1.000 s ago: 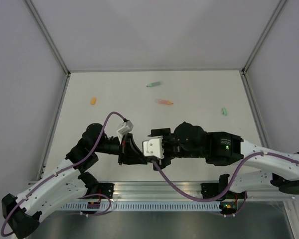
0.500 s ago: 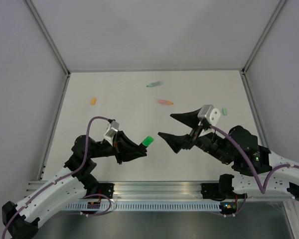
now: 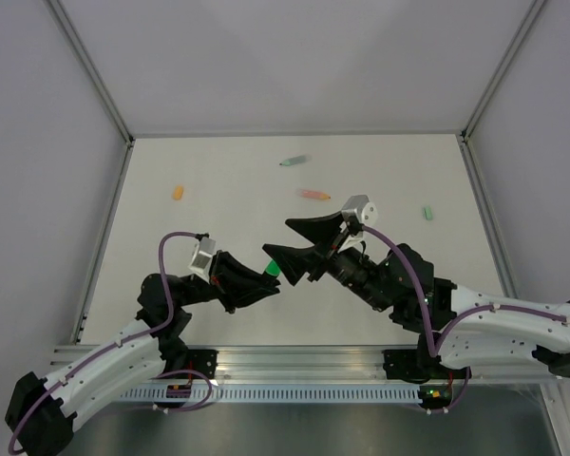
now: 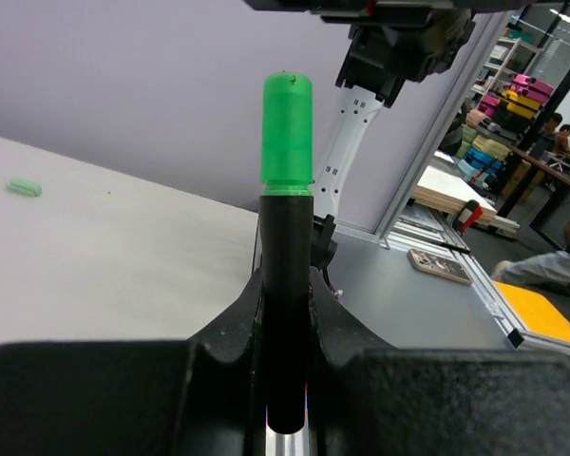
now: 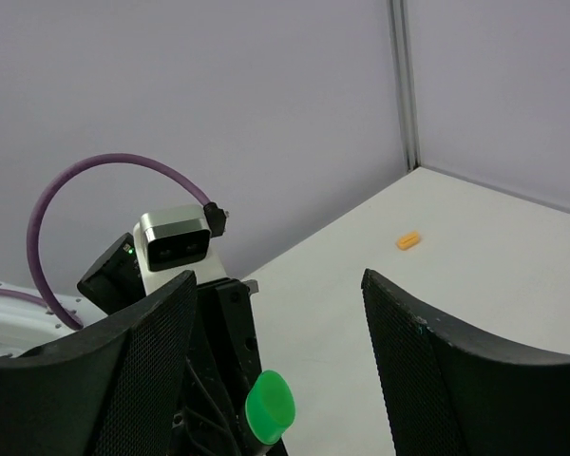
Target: Insert the pens into the pen caps
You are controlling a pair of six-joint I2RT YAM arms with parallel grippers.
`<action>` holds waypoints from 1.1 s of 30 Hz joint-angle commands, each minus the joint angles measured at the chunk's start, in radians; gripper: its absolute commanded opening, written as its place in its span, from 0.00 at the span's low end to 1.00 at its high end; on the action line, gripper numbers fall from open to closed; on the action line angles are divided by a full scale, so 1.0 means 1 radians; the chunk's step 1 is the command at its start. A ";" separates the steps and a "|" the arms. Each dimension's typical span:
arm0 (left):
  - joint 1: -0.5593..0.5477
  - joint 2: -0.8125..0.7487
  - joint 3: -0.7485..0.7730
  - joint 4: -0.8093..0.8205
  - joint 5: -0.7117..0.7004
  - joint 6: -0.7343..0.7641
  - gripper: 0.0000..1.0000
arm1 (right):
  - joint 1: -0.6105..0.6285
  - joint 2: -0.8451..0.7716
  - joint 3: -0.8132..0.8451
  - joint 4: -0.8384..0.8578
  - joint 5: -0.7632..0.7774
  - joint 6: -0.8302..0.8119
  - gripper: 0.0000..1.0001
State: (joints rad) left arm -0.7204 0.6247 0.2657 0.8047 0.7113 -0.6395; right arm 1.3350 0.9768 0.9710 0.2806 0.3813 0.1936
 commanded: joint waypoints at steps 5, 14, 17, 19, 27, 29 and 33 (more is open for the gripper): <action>-0.005 -0.049 -0.037 0.131 -0.003 -0.015 0.02 | 0.000 0.019 -0.058 0.183 -0.048 -0.039 0.73; -0.004 -0.046 -0.059 0.200 0.011 -0.048 0.02 | -0.002 0.080 -0.043 0.215 -0.173 -0.013 0.65; -0.004 -0.057 -0.065 0.203 0.016 -0.049 0.02 | 0.000 0.105 -0.031 0.213 -0.203 -0.002 0.62; -0.005 -0.066 -0.066 0.203 0.017 -0.048 0.02 | 0.000 0.118 -0.028 0.215 -0.208 -0.005 0.60; -0.004 -0.095 -0.072 0.200 0.025 -0.051 0.02 | 0.001 0.157 -0.029 0.236 -0.258 -0.005 0.37; -0.004 -0.100 -0.074 0.205 0.025 -0.057 0.02 | 0.000 0.160 -0.035 0.235 -0.269 0.000 0.24; -0.005 -0.114 -0.079 0.241 0.022 -0.080 0.02 | 0.000 0.161 -0.066 0.203 -0.291 0.012 0.00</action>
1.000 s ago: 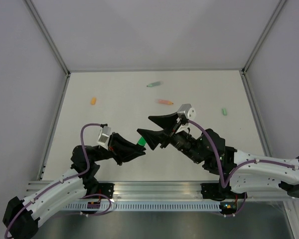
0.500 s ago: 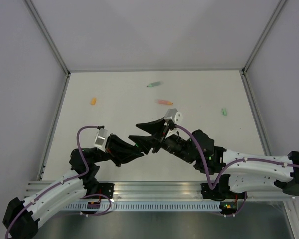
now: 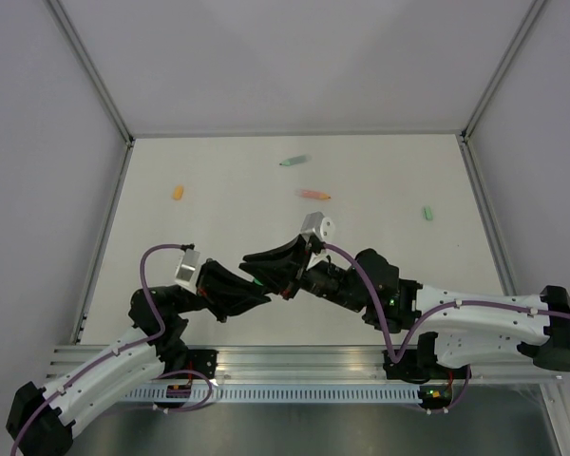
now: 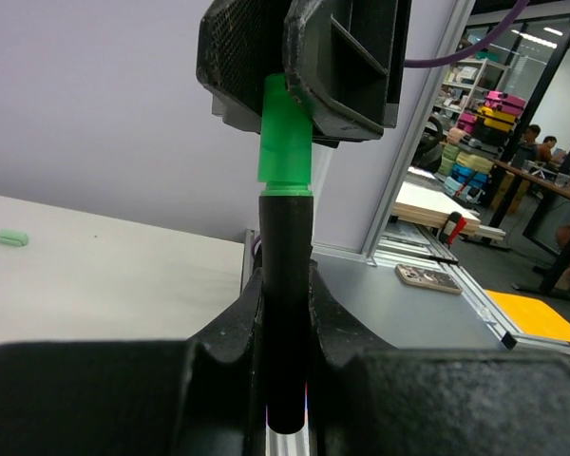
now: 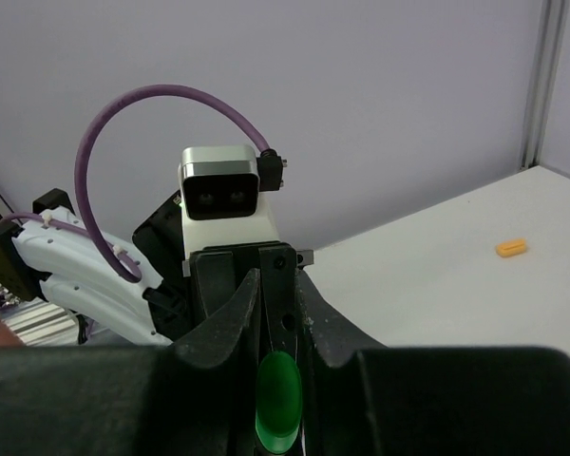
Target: Insert the pens into the pen caps
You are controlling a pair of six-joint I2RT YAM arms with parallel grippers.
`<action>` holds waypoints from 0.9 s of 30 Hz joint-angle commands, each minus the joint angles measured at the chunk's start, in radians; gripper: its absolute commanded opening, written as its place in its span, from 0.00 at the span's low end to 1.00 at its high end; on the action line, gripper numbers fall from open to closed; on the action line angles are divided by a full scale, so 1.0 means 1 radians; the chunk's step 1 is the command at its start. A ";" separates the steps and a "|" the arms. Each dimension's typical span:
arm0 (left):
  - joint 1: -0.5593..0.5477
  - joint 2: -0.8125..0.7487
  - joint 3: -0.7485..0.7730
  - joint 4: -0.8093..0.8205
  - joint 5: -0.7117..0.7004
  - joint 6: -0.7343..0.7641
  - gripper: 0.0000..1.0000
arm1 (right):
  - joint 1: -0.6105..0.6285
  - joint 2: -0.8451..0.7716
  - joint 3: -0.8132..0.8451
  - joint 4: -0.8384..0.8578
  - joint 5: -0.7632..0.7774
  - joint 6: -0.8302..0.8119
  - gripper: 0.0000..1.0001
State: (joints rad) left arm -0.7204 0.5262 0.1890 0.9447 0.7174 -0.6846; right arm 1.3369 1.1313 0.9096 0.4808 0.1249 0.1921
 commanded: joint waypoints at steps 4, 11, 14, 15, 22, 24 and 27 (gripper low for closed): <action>-0.004 -0.005 -0.013 0.205 0.004 -0.095 0.02 | -0.002 0.013 -0.032 -0.008 -0.073 0.043 0.00; -0.004 0.024 0.020 0.336 0.011 -0.181 0.02 | -0.002 0.061 -0.049 -0.038 -0.160 0.090 0.00; -0.005 0.023 0.036 0.336 0.007 -0.184 0.02 | -0.002 0.062 -0.086 -0.008 -0.176 0.116 0.00; -0.004 0.023 0.041 0.336 0.007 -0.184 0.02 | -0.002 0.067 -0.092 -0.010 -0.179 0.125 0.00; -0.004 0.015 0.119 0.278 0.022 -0.162 0.02 | 0.001 0.101 -0.124 -0.027 -0.226 0.199 0.00; -0.004 0.006 0.128 0.241 0.017 -0.148 0.02 | 0.004 0.102 -0.152 -0.024 -0.217 0.208 0.00; -0.004 -0.008 0.138 0.221 0.001 -0.132 0.02 | 0.005 0.116 -0.166 -0.044 -0.186 0.219 0.00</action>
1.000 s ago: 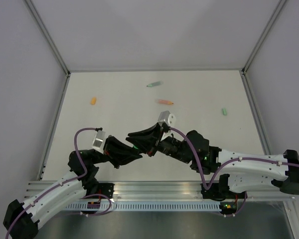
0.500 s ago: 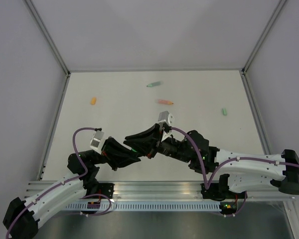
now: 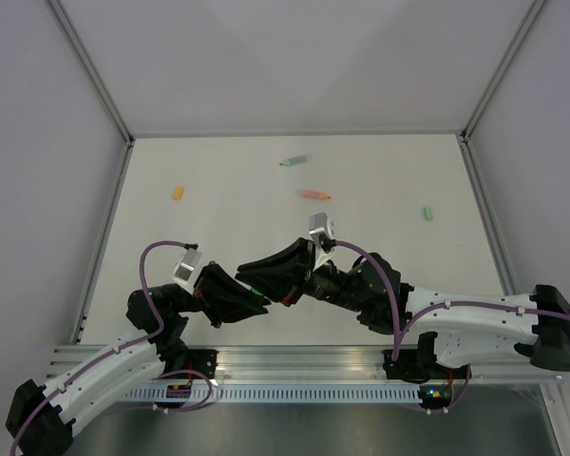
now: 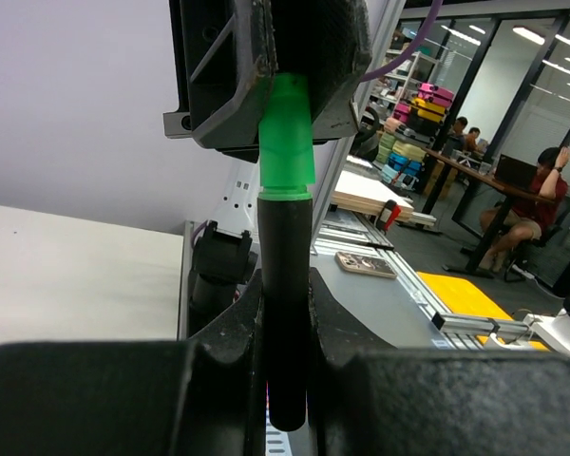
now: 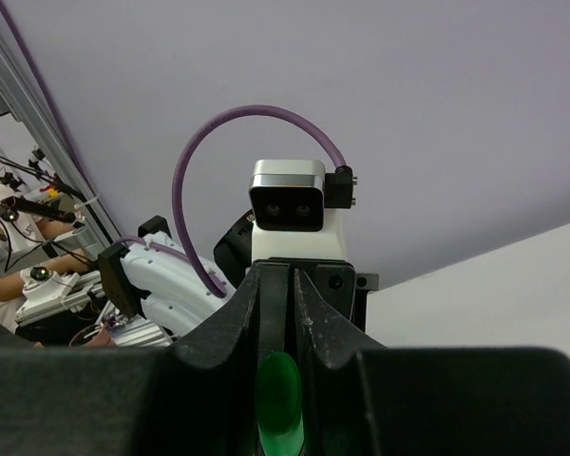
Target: Insert the pens into the pen caps
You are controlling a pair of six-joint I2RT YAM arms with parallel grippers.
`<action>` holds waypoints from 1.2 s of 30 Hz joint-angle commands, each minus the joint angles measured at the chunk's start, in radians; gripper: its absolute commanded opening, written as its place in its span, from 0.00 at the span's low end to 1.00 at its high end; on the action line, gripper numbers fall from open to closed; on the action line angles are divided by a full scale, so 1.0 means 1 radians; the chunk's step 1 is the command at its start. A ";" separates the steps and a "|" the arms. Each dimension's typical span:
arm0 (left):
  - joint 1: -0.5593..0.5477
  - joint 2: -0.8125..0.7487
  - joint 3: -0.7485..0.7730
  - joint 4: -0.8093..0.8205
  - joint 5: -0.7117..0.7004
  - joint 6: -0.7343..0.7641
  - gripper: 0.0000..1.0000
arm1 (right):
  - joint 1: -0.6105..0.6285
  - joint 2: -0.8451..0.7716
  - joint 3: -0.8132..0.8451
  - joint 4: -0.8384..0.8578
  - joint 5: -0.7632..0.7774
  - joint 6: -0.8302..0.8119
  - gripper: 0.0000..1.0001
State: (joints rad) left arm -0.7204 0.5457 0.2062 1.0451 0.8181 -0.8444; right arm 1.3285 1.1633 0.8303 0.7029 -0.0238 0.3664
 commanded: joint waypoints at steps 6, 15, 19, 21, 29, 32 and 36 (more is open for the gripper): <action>-0.005 -0.056 0.142 0.021 -0.172 0.080 0.02 | 0.020 0.096 -0.089 -0.327 0.025 0.043 0.00; -0.004 -0.044 0.220 -0.088 -0.211 0.087 0.02 | 0.031 0.108 -0.092 -0.388 0.068 -0.010 0.00; -0.004 -0.053 0.245 -0.192 -0.238 0.125 0.02 | 0.044 0.096 -0.091 -0.416 0.058 -0.026 0.00; -0.005 -0.052 0.251 -0.213 -0.237 0.137 0.02 | 0.046 0.092 -0.091 -0.431 0.052 -0.030 0.00; -0.005 -0.093 0.305 -0.428 -0.264 0.231 0.02 | 0.055 0.059 -0.086 -0.517 0.050 -0.044 0.00; -0.005 -0.111 0.325 -0.513 -0.283 0.278 0.02 | 0.057 0.056 -0.077 -0.540 0.056 -0.037 0.00; -0.004 -0.125 0.334 -0.551 -0.307 0.312 0.02 | 0.058 0.075 -0.062 -0.577 0.047 -0.026 0.00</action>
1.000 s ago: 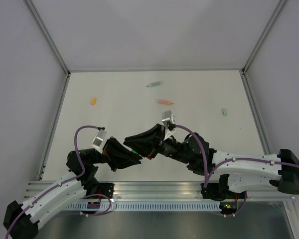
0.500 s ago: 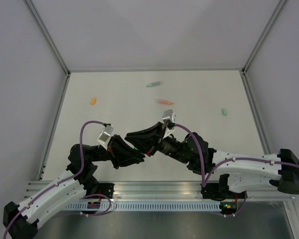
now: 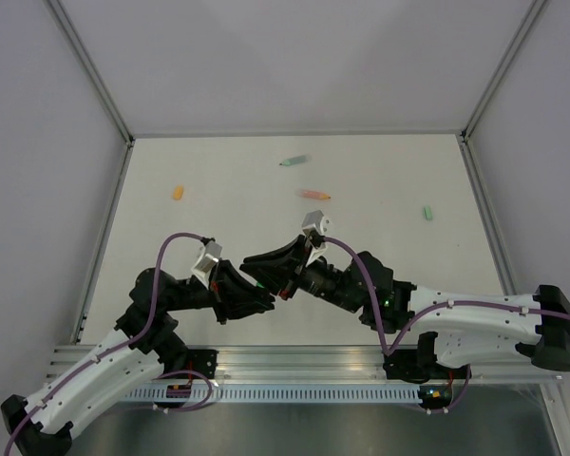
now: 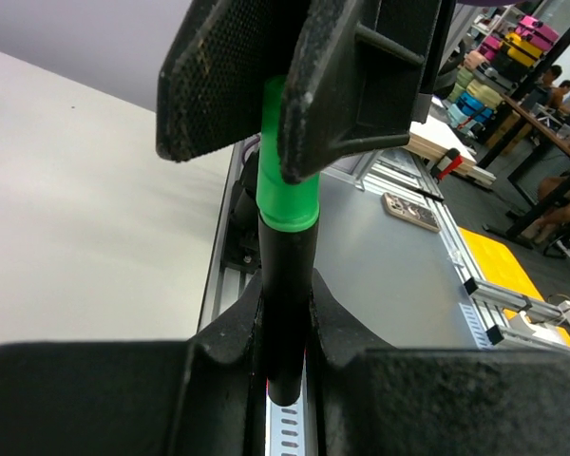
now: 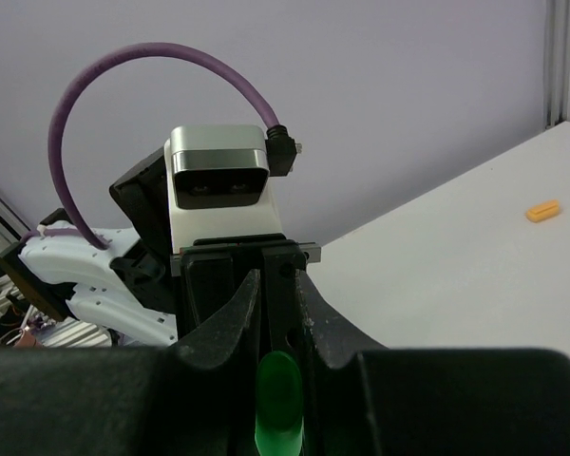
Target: Insert the pens into the pen caps
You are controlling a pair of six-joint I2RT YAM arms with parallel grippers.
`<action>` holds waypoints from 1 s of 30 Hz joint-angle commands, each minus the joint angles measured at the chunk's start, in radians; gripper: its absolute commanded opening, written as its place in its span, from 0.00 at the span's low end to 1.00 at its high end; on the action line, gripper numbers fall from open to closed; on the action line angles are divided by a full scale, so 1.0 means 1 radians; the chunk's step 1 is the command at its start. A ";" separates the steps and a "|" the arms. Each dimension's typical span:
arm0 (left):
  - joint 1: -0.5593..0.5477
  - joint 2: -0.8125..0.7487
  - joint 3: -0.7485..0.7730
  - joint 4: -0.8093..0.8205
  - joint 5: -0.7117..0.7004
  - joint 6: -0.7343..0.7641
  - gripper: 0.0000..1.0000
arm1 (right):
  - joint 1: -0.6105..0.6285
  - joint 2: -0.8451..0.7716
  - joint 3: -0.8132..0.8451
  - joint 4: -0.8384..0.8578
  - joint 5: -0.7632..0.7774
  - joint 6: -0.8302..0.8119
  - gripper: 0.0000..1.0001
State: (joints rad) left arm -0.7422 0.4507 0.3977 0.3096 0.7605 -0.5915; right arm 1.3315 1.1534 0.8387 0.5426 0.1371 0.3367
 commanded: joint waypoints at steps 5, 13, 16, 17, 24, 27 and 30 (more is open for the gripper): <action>0.017 -0.023 0.147 0.186 -0.268 0.059 0.02 | 0.061 0.088 -0.089 -0.385 -0.120 0.021 0.00; 0.017 -0.003 0.184 0.192 -0.241 0.052 0.02 | 0.063 0.115 -0.124 -0.356 -0.180 0.051 0.00; 0.018 -0.001 0.196 0.207 -0.215 0.027 0.02 | 0.064 0.115 -0.148 -0.337 -0.185 0.065 0.00; 0.018 0.000 0.191 0.223 -0.208 -0.002 0.02 | 0.064 0.111 -0.162 -0.295 -0.191 0.076 0.00; 0.017 0.020 0.256 0.185 -0.153 0.004 0.02 | 0.086 0.141 -0.181 -0.271 -0.243 0.096 0.00; 0.018 0.007 0.262 0.121 -0.148 0.033 0.02 | 0.100 0.128 -0.184 -0.294 -0.238 0.099 0.00; 0.018 0.003 0.263 0.123 -0.132 0.035 0.02 | 0.104 0.132 -0.194 -0.300 -0.249 0.099 0.00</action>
State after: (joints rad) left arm -0.7464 0.4763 0.4976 0.0986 0.8211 -0.5552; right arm 1.3464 1.1755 0.7624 0.6907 0.1261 0.4049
